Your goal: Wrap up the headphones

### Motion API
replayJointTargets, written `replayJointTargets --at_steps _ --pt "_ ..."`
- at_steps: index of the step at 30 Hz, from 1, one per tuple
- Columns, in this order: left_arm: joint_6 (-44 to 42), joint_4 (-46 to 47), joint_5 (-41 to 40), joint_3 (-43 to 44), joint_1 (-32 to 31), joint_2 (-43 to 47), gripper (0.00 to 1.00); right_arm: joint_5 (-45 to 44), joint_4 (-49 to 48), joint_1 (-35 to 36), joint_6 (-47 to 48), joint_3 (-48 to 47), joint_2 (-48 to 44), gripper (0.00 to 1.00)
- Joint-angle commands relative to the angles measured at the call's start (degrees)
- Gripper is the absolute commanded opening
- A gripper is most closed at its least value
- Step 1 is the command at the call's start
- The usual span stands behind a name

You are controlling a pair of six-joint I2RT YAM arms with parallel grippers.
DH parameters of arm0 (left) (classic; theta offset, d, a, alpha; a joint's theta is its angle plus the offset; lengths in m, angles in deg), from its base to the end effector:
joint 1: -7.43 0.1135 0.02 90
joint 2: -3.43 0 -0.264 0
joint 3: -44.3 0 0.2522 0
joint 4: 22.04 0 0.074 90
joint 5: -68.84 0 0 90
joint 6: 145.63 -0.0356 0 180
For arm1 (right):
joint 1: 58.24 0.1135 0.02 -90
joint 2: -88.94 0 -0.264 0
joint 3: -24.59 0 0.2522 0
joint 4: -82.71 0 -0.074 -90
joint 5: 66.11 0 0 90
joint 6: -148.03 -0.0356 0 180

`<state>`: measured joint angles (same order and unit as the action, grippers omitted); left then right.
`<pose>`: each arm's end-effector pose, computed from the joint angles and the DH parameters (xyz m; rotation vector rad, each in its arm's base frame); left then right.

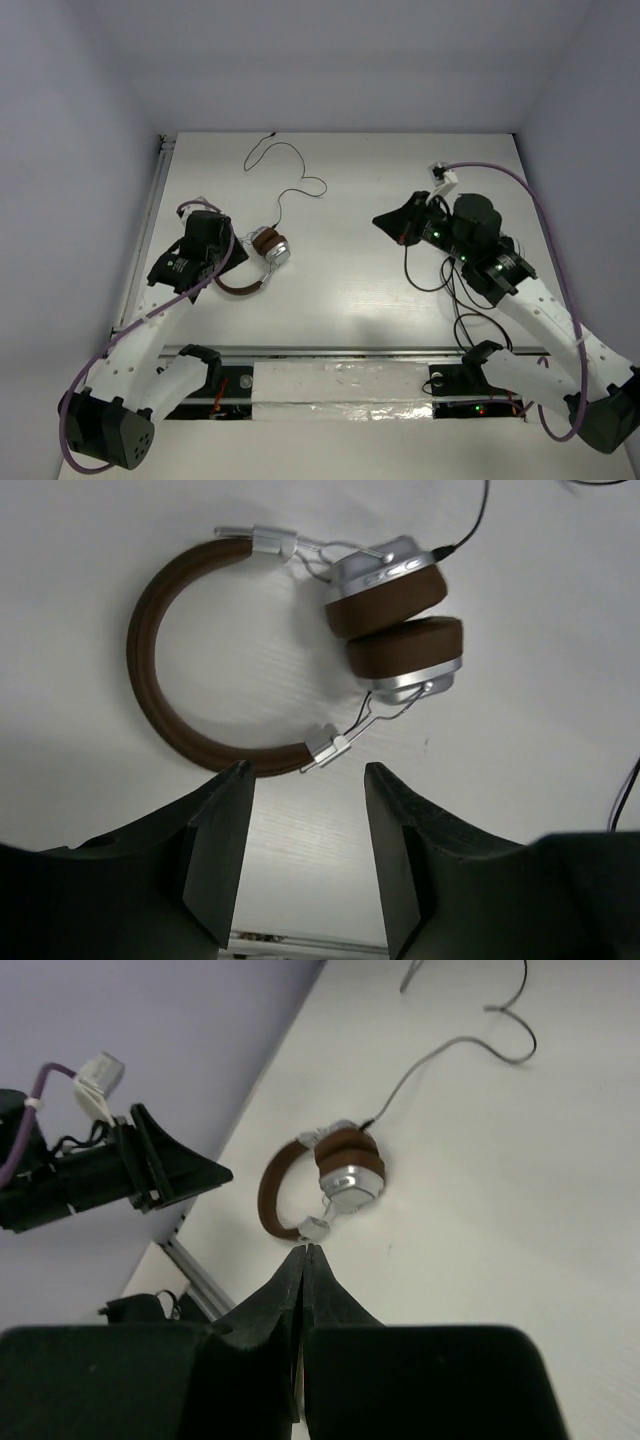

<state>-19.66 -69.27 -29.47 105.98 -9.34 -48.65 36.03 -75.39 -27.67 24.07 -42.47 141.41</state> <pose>0.1862 -0.0507 0.2971 -0.4525 2.1954 -0.3435 0.1780 0.1138 0.3725 -0.1148 1.7994 1.0047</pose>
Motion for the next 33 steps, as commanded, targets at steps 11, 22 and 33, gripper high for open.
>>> replayJointTargets --at_steps 11,22,33 --pt "5.1 -4.1 -0.8 -4.4 11.1 -11.3 0.67 -1.1 -6.6 4.1 4.9 3.1 4.8 0.24" --pt "0.5 2.3 -1.7 -3.5 14.2 -27.2 0.53 0.5 -9.3 4.1 5.7 5.8 8.5 0.28" --pt "-3.0 6.5 3.3 -4.7 13.1 -33.8 0.41 0.4 -11.4 4.1 5.3 5.0 12.1 0.28"
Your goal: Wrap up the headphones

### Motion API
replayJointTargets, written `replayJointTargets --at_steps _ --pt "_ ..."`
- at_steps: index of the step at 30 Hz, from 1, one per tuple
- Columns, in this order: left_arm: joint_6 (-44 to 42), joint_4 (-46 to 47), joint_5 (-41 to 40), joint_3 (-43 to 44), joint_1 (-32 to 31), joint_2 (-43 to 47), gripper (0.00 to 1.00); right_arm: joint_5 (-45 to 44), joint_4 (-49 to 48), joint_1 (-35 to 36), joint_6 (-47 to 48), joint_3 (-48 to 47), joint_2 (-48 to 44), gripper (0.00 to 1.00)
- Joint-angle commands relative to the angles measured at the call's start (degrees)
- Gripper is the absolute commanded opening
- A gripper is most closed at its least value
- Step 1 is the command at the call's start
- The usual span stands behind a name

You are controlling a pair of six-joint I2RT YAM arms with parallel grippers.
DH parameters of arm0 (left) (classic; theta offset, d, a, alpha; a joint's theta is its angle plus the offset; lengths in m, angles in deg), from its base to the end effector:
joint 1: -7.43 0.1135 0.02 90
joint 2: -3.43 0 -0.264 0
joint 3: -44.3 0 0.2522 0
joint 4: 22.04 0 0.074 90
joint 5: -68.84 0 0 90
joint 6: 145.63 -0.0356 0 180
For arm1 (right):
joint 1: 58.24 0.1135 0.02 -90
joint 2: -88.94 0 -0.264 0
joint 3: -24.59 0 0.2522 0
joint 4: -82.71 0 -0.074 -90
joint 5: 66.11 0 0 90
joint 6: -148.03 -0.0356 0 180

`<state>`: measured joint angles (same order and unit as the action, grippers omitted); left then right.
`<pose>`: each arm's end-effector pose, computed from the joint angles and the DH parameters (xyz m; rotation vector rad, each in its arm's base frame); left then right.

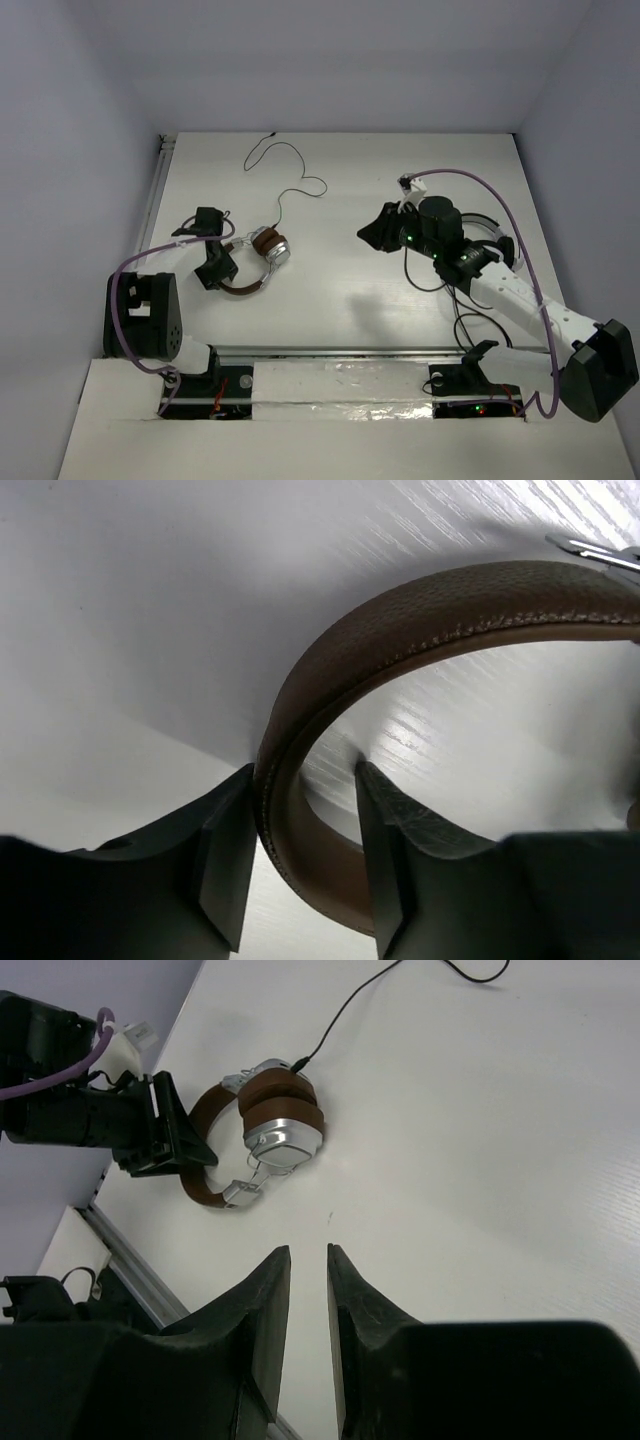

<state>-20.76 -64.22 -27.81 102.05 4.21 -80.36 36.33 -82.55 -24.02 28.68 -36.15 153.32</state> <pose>0.2584 -0.0104 0.1637 -0.7781 2.6326 -0.0216 0.2113 0.1530 0.3012 -0.2415 1.9865 0.9430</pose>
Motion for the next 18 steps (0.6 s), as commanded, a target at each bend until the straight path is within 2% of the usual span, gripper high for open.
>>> replayJointTargets --at_steps 1,2,3,6,8,11,12,15,17,18 --pt "-2.3 2.1 2.2 -0.7 -0.5 -2.9 0.38 -0.2 -4.5 0.4 0.7 -1.4 0.2 0.28" --pt "-2.7 2.2 2.7 -0.4 -0.5 -3.2 0.34 -0.9 -4.6 0.4 0.6 -1.4 0.3 0.28" --pt "-3.7 2.5 3.2 -0.4 -1.0 -3.4 0.22 -1.2 -4.8 0.4 0.7 -1.4 0.7 0.28" --pt "-5.8 4.0 8.4 -0.3 -1.0 -3.1 0.0 -1.0 -4.8 0.4 1.2 -2.1 1.6 0.28" --pt "-8.3 5.1 13.7 0.5 -1.0 -2.0 0.0 -0.3 -4.6 0.4 1.7 -2.7 2.9 0.28" --pt "-12.1 4.5 19.0 3.9 -1.6 1.6 0.0 1.3 -4.2 0.4 3.5 -5.0 5.4 0.34" --pt "-12.7 4.0 19.6 4.8 -1.6 2.8 0.0 2.0 -4.7 0.4 5.1 -5.7 6.0 0.42" --pt "-12.3 4.3 25.0 7.3 -2.2 7.5 0.0 3.7 -6.7 0.4 12.0 -11.4 9.3 0.57" --pt "-11.1 7.0 30.6 7.4 -2.9 11.0 0.0 5.5 -5.8 0.4 16.5 -18.3 13.6 0.59" --pt "-11.1 6.7 32.6 8.7 -3.5 12.2 0.0 8.0 -3.7 0.4 21.6 -23.6 17.0 0.59"
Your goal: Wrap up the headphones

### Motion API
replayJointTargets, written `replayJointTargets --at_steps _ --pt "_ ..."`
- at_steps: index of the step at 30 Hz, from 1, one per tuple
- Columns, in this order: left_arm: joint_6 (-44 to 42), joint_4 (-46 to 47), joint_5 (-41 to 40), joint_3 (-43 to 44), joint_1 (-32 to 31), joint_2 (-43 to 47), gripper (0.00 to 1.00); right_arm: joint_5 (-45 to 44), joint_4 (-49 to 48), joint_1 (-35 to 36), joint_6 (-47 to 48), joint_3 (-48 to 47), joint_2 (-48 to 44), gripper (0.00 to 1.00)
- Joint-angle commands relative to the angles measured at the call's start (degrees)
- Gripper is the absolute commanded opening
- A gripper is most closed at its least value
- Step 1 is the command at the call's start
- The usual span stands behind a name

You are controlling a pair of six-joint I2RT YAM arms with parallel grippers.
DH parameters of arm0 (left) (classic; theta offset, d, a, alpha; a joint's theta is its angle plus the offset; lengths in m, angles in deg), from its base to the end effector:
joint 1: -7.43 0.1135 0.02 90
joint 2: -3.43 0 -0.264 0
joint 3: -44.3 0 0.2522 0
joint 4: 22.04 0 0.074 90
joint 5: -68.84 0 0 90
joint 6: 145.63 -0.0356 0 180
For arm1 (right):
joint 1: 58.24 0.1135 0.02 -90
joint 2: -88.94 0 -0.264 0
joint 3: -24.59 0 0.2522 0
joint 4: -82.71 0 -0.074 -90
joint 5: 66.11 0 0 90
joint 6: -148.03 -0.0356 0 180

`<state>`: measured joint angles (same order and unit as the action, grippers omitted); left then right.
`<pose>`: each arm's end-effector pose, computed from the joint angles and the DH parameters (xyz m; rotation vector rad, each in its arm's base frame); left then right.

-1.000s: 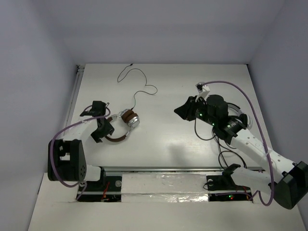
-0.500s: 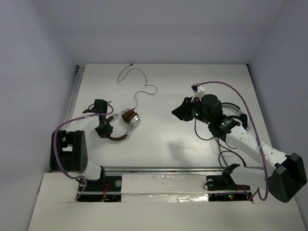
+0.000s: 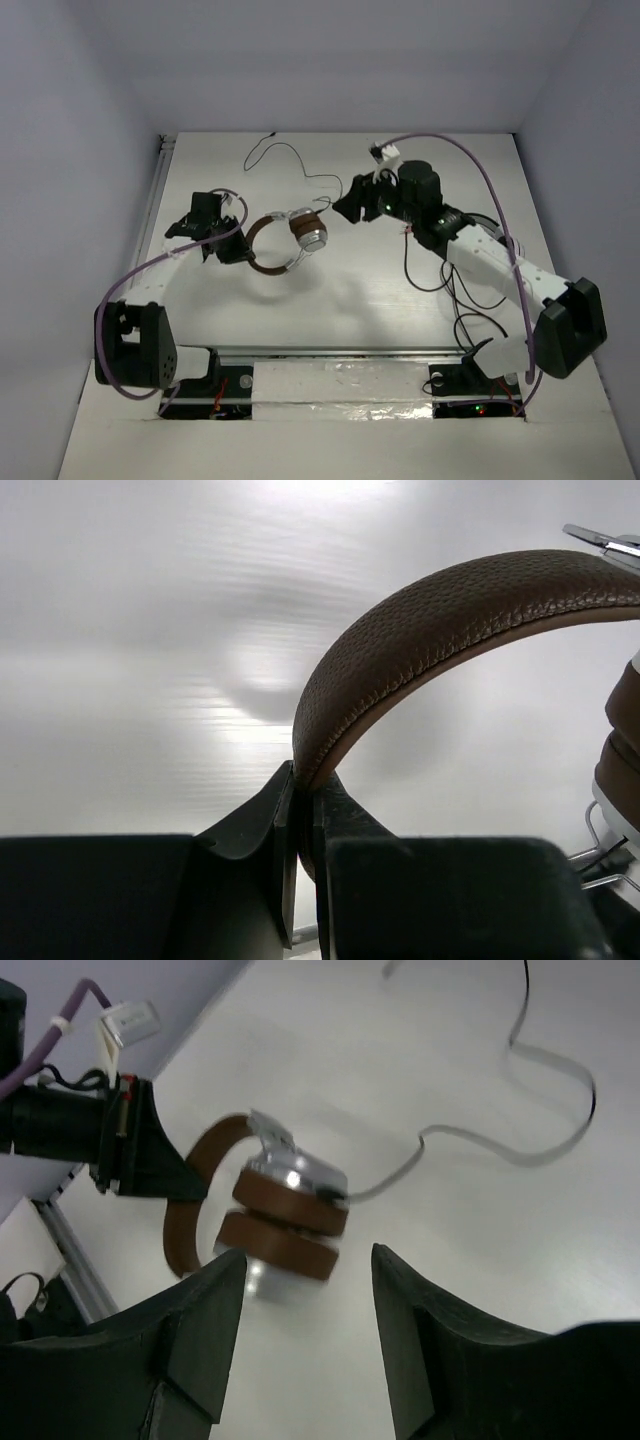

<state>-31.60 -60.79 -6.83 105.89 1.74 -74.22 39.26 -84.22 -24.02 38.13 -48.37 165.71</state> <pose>0.2662 -0.0354 0.2130 -0.3075 2.5461 -0.5198 0.2551 0.1849 0.3223 -0.4355 1.9054 0.8898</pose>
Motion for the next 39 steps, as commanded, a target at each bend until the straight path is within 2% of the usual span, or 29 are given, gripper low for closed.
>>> replayJointTargets --at_steps 1,4,5,8,10,12,14,15,17,18,20,22,23,24,27,30,33,39 --pt "-0.7 2.6 12.3 4.9 -1.1 6.4 0.0 5.1 -0.6 0.4 14.6 -11.5 4.6 0.59" --pt "-4.5 -1.4 12.7 10.2 -1.1 7.9 0.0 7.4 5.6 -3.2 17.7 -23.8 11.0 0.55" --pt "-5.0 -1.4 13.0 11.9 -1.1 8.6 0.0 11.1 6.5 -4.5 17.9 -28.7 12.2 0.52" --pt "-6.0 0.2 18.0 14.3 -1.1 10.9 0.0 18.2 7.3 -9.1 17.9 -32.3 13.8 0.46" --pt "-5.0 2.3 21.5 15.4 -1.1 11.7 0.0 18.6 7.4 -10.8 18.0 -33.1 13.2 0.45" --pt "-3.2 4.9 23.7 15.7 -1.1 12.2 0.0 18.4 5.8 -12.9 17.1 -30.4 11.7 0.39" --pt "-0.6 8.1 27.2 16.0 -1.1 11.9 0.0 18.5 2.6 -13.5 16.0 -27.6 8.8 0.37" --pt "0.0 8.9 28.3 16.9 -1.1 11.6 0.0 18.6 2.3 -14.0 15.9 -26.3 8.0 0.24" --pt "2.6 11.4 30.6 18.7 -1.1 10.9 0.0 15.9 1.4 -14.0 15.5 -21.9 5.5 0.12" --pt "3.4 12.1 30.7 19.4 -1.1 10.9 0.0 14.6 1.3 -14.0 15.2 -19.8 4.4 0.0" --pt "4.6 13.4 30.6 21.0 -1.1 10.8 0.0 14.9 -2.7 -14.5 14.4 -13.3 2.0 0.0" --pt "5.6 13.4 30.1 23.8 -1.1 10.2 0.0 20.5 -7.2 -14.5 10.4 -8.4 -0.9 0.0" --pt "5.7 13.2 30.1 24.7 -1.1 9.9 0.0 22.4 -12.4 -14.5 8.5 -3.8 -1.6 0.01" --pt "5.7 13.0 30.1 26.6 -1.1 9.5 0.0 24.7 -14.8 -14.5 5.7 -1.6 -2.5 0.26" --pt "5.9 12.3 29.7 29.0 -1.1 8.7 0.0 29.7 -22.1 -14.5 2.4 3.6 -2.2 0.63" --pt "5.9 11.2 29.1 30.4 -1.6 8.2 0.0 32.4 -24.1 -14.5 1.3 3.7 -0.4 0.73" --pt "5.9 10.5 28.3 31.3 -1.6 8.2 0.0 32.5 -23.0 -14.5 2.5 2.1 2.1 0.74" --pt "6.6 10.4 27.7 32.2 -2.7 7.7 0.0 35.2 -26.6 -14.5 1.8 1.4 5.2 0.77"
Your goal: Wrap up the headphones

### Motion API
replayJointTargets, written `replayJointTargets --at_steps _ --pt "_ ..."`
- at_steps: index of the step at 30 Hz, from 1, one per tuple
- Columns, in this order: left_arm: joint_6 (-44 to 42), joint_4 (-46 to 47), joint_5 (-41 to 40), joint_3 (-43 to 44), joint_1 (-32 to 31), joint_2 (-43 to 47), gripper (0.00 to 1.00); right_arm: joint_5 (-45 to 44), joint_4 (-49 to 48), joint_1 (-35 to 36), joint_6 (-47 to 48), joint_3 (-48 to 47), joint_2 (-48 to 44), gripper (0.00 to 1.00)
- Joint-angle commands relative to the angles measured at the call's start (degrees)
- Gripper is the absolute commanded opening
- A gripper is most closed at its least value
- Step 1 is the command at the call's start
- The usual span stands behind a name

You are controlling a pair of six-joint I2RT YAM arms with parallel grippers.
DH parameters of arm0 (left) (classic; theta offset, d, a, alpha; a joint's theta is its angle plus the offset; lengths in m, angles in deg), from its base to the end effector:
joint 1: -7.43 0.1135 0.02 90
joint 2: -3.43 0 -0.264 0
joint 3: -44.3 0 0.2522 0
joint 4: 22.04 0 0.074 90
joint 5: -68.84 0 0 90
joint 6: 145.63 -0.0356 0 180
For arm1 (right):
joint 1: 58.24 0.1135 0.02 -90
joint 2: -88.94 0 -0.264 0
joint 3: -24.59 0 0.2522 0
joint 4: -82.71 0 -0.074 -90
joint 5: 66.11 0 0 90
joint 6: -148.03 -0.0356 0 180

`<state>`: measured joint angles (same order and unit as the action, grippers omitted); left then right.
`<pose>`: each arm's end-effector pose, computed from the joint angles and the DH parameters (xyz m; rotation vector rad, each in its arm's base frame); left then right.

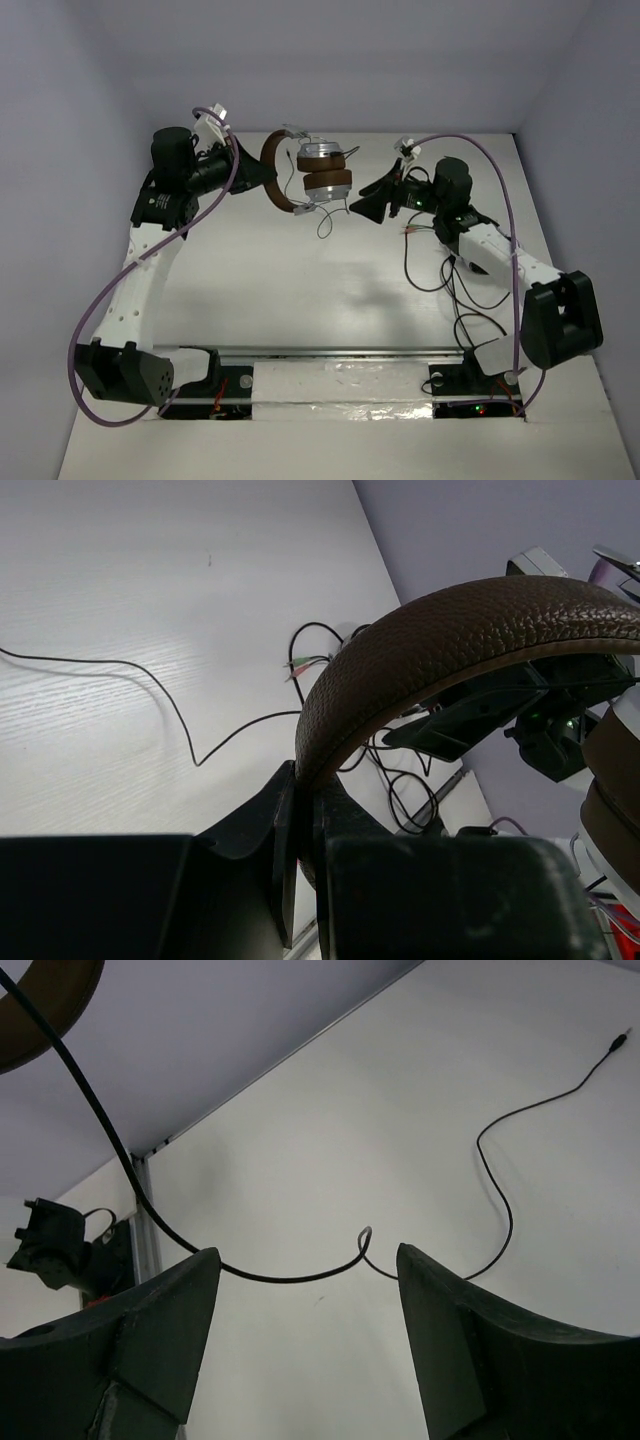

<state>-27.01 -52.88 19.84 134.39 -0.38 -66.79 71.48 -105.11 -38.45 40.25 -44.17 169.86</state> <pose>0.2612 -0.0594 0.4284 0.2161 1.8308 -1.0798 0.2947 0.1340 0.3137 -0.6936 1.6154 1.1651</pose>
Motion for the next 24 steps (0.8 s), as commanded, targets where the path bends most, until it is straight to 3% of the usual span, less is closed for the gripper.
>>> replayJointTargets --at_steps 1,8,11,14,15,17,18,19,20,21,22,24 --pt "2.1 2.6 0.8 3.8 -1.2 0.2 0.0 3.5 -5.7 -0.1 -0.4 -3.7 1.9 0.77" --pt "2.1 2.5 0.3 5.0 -1.8 -0.6 0.0 5.6 -6.0 1.8 0.0 -3.4 3.0 0.69" --pt "2.1 2.5 0.1 5.3 -1.8 -0.8 0.0 6.5 -6.5 1.8 -0.7 -2.0 1.1 0.59" --pt "2.0 2.2 -0.6 5.7 -1.8 -0.9 0.0 1.6 -4.4 1.8 0.3 -0.4 -2.2 0.33" --pt "1.8 1.9 -1.0 5.9 -1.8 -0.8 0.0 -4.9 -2.6 1.8 1.3 -0.4 -3.2 0.13" --pt "1.4 1.6 -2.0 5.9 -1.8 -0.7 0.0 -9.0 0.4 1.8 2.2 -0.4 -6.1 0.09" --pt "1.4 1.6 -2.1 5.8 -1.8 -0.6 0.0 -11.4 0.3 1.8 2.3 0.2 -7.3 0.12" --pt "1.4 1.6 -2.2 5.8 -1.8 -0.8 0.0 -11.6 -0.2 1.8 2.1 1.7 -8.4 0.22" --pt "1.5 1.6 -2.1 5.7 -1.8 -0.9 0.0 -11.6 -1.3 1.8 1.8 2.5 -9.5 0.38" --pt "1.7 1.7 -2.1 5.5 -1.8 -1.0 0.0 -10.7 -1.9 1.8 1.4 3.3 -11.2 0.63" --pt "2.0 2.2 -2.0 5.3 -1.8 -1.1 0.0 -9.5 -1.9 1.8 1.3 3.8 -11.7 0.72" --pt "3.1 2.8 -1.4 5.0 -1.8 -1.2 0.0 -4.1 -1.4 1.8 1.4 4.2 -11.4 0.79"
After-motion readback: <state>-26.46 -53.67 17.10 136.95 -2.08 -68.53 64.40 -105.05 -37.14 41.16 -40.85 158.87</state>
